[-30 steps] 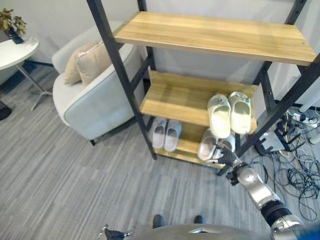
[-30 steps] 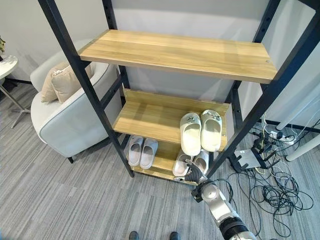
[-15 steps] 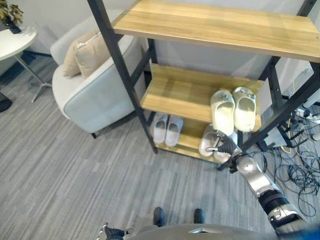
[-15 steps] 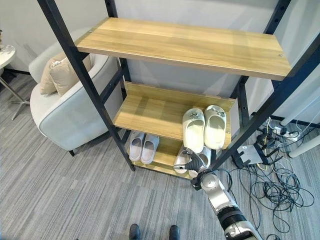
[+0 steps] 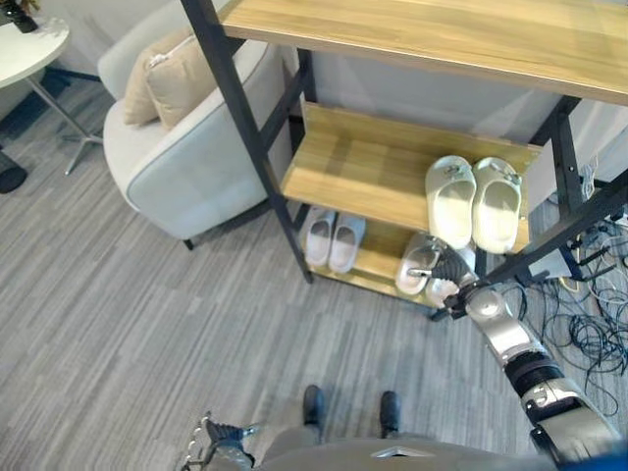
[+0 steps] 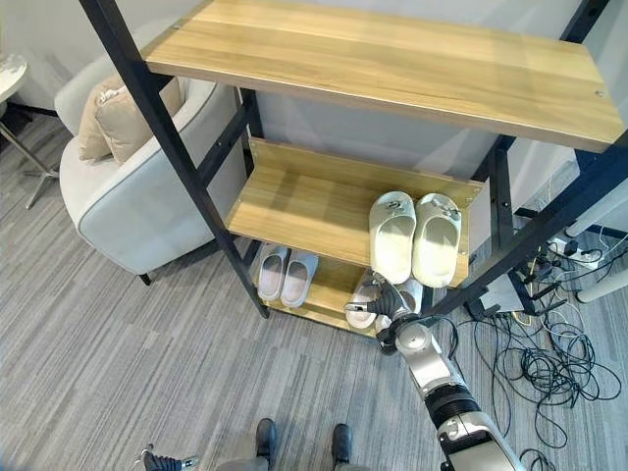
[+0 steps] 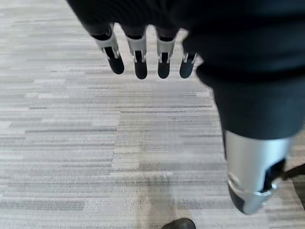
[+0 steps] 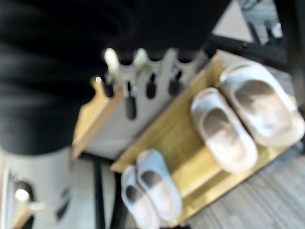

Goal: Arrange the slippers neatly on the shoe rack.

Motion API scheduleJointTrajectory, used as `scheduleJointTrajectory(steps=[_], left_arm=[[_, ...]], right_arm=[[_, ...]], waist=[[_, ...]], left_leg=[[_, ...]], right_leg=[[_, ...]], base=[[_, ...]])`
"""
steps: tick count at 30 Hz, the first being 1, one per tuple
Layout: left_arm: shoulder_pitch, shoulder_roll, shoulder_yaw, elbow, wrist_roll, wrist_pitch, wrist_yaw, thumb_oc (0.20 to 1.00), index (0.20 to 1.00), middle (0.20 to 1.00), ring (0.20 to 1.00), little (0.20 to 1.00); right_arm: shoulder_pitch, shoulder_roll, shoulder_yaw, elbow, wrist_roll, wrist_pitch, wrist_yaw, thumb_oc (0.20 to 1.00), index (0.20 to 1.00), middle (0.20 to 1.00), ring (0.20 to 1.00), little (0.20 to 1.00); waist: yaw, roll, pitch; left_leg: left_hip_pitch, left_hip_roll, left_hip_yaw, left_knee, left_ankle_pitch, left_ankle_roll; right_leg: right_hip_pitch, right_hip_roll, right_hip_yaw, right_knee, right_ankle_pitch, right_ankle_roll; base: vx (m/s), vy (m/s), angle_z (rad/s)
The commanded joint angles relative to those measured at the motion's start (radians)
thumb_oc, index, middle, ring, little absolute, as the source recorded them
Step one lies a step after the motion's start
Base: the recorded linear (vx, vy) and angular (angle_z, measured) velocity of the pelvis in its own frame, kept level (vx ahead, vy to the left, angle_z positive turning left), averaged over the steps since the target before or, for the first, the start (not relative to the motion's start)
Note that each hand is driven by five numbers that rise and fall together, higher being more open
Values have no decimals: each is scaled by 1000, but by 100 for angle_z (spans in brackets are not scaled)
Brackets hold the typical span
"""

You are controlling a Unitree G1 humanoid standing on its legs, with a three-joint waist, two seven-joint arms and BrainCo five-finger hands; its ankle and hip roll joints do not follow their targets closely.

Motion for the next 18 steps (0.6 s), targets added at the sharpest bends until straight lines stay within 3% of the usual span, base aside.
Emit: scheduleJointTrajectory(steps=[1, 18], left_arm=[[-48, 30, -30, 100, -11, -7, 54, 1000, 1000, 1000, 1000, 1000], [-28, 72, -14, 122, -11, -24, 50, 1000, 1000, 1000, 1000, 1000]], right_arm=[[-74, 19, -50, 18, 10, -56, -45, 1000, 1000, 1000, 1000, 1000], [-59, 37, -115, 15, 46, -57, -95, 1000, 1000, 1000, 1000, 1000]], waist=[[12, -1, -9], [13, -4, -11]], left_leg=[[1, -13, -28, 4, -11, 13], [2, -13, -28, 4, -11, 12]], right_leg=[[-16, -18, 71, 43, -26, 28], [-17, -17, 67, 44, -28, 27]], base=[[0, 0, 0], [0, 0, 0]])
